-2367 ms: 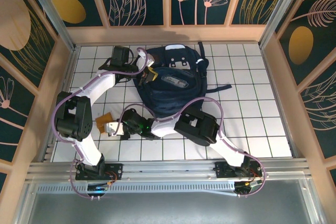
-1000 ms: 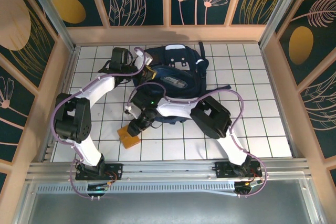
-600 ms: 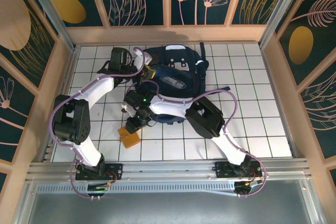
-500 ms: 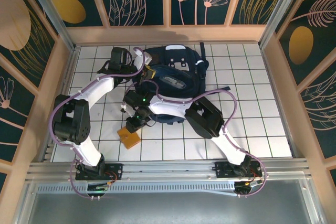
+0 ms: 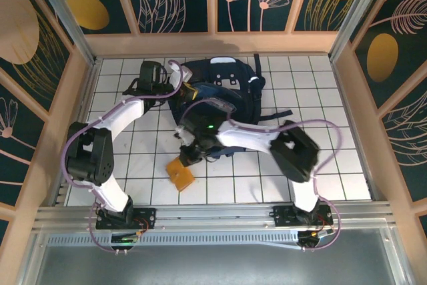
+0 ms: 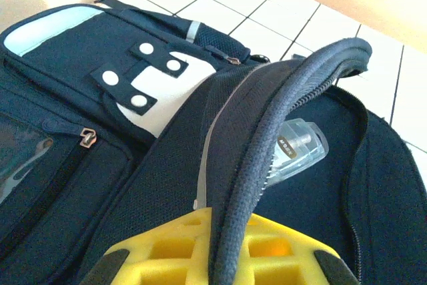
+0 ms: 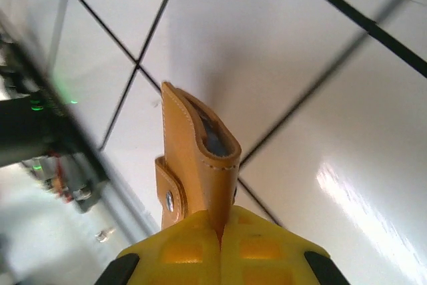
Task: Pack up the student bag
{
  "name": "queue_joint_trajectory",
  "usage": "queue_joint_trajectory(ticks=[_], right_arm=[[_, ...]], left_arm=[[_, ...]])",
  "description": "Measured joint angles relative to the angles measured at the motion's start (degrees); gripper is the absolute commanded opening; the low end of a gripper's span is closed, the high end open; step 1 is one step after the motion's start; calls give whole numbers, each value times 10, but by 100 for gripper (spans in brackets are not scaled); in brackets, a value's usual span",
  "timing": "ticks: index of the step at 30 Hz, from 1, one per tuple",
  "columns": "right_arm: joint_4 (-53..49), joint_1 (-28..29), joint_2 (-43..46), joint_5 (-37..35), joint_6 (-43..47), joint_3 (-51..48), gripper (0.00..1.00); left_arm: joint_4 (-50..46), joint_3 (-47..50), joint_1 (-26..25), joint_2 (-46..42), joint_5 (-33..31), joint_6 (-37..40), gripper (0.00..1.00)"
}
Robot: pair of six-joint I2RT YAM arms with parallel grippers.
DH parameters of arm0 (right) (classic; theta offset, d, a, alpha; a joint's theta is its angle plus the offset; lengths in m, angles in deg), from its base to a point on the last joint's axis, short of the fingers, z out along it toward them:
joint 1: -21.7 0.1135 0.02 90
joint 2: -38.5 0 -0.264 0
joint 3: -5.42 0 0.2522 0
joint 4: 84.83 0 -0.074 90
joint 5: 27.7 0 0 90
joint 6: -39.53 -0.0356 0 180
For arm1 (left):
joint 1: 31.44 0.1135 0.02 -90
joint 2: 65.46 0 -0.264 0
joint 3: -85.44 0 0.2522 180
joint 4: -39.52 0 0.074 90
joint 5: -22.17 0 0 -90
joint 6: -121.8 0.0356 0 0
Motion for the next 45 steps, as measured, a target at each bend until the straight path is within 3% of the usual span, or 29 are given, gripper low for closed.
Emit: queue_joint_trajectory(ticks=[6,12,22,27,32,35,40,45], right_arm=[[94,-111,241,-11,-209,-162,0],[144,-191,398,-116,-449,-235,0],[164,-195,304,-257,-694,-221,0],[171,-215,295,-341,-744,-219,0],[189,-215,211,-392,-765,-176,0],[211,-203,169,-405,-767,-155,23],[217,-194,167,-402,-738,-145,45],[166,-197,238,-379,-673,-163,51]], left_arm=[[84,65,-1,-49,-7,-81,0],[101,76,-21,-67,-19,-102,0],[130,98,-74,-68,-45,-129,0],[149,114,-80,-77,-49,-131,0],[161,126,-85,-79,-50,-132,0],[171,137,-86,-81,-52,-133,2],[177,141,-88,-83,-63,-133,2],[181,141,-90,-86,-61,-132,2]])
